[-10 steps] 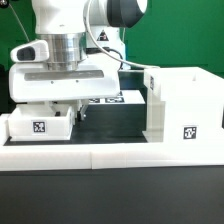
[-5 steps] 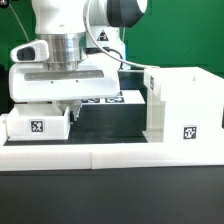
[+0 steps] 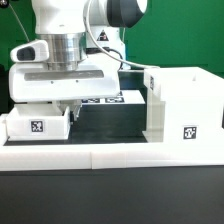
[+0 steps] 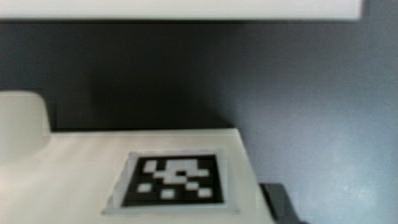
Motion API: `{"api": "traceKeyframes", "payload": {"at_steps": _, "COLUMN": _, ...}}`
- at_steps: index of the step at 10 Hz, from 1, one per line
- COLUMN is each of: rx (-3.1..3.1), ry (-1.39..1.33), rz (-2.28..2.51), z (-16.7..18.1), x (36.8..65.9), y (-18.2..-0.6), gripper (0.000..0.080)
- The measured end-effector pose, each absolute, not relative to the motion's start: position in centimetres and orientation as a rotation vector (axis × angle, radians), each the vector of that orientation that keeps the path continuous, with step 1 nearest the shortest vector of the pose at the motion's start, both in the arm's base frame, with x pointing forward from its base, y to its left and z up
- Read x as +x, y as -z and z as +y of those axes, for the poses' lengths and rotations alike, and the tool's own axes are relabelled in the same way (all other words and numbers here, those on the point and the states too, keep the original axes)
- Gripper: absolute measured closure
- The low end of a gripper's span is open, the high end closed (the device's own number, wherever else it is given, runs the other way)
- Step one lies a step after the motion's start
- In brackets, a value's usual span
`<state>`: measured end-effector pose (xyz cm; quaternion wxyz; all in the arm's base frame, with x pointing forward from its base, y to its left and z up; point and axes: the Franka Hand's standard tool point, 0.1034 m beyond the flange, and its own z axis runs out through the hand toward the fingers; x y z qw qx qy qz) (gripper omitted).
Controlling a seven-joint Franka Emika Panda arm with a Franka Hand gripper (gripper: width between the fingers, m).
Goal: Assemble drawer
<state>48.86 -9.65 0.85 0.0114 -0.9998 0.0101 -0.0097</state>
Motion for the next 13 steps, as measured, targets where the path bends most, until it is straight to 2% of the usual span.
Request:
{"api": "traceKeyframes", "payload": {"at_steps": 5, "rx": -3.093, "ry": 0.058, "rz": 0.021, "z": -5.8, "x": 50.6, "y": -3.7, "gripper": 0.0758}}
{"api": "traceKeyframes", "payload": {"at_steps": 7, "rx": -3.09, "ry": 0.064, "rz": -0.027, "z": -4.6, "x": 51.0, "y": -3.8, "gripper": 0.0757}}
{"api": "traceKeyframes", "payload": {"at_steps": 13, "rx": -3.087, "ry": 0.054, "rz": -0.237, "z": -4.7, "x": 50.6, "y": -3.4, "gripper": 0.0757}}
